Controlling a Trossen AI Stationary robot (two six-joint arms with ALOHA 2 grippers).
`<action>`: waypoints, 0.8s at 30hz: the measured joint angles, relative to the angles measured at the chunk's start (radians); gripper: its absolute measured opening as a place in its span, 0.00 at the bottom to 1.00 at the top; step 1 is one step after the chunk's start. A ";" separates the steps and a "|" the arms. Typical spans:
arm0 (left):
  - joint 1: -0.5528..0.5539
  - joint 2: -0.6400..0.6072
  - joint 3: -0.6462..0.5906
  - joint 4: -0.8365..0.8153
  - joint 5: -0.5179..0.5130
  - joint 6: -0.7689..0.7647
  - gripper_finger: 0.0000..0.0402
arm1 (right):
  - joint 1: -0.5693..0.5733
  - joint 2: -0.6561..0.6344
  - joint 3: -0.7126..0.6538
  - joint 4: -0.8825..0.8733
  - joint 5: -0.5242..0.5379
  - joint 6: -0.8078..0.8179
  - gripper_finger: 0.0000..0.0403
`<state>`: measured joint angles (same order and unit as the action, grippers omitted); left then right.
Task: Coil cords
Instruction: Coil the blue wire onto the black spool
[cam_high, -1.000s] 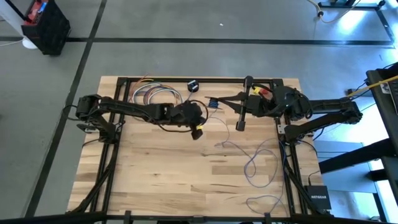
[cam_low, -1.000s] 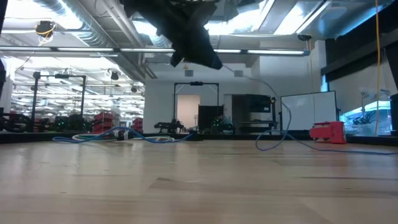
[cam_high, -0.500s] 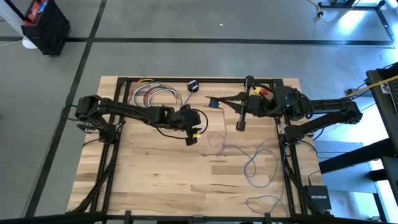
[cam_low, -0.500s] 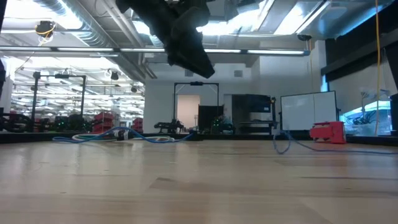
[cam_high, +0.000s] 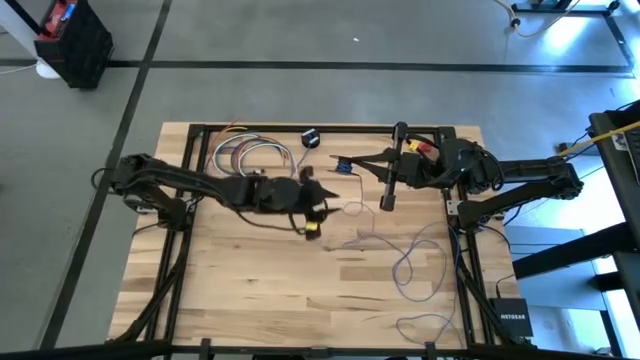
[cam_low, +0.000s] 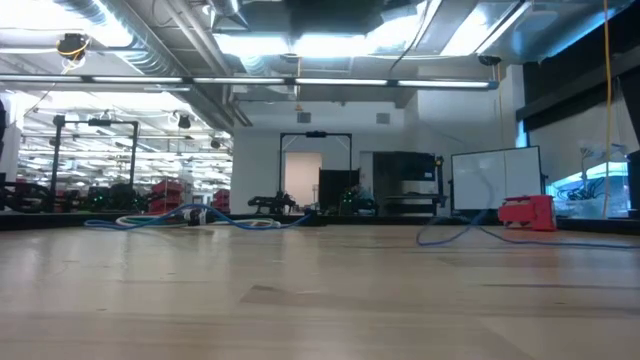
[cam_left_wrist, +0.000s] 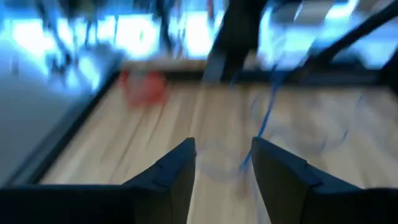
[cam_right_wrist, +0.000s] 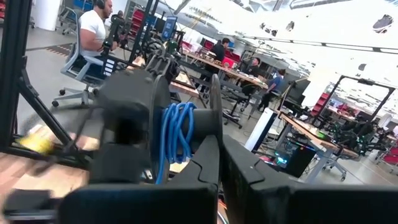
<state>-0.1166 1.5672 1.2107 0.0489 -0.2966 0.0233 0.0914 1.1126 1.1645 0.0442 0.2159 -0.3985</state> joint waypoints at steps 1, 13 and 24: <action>-0.011 0.010 -0.014 0.073 0.000 0.025 0.36 | 0.000 0.000 0.000 -0.002 0.000 0.000 0.01; 0.016 0.117 -0.038 0.419 0.100 0.033 0.35 | 0.000 0.000 0.000 -0.001 0.000 0.000 0.01; 0.025 0.116 -0.038 0.435 0.248 -0.018 0.35 | 0.000 0.002 0.000 0.006 0.000 0.000 0.01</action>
<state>-0.0917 1.6829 1.1732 0.4838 -0.0487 0.0050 0.0914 1.1149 1.1645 0.0502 0.2157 -0.3985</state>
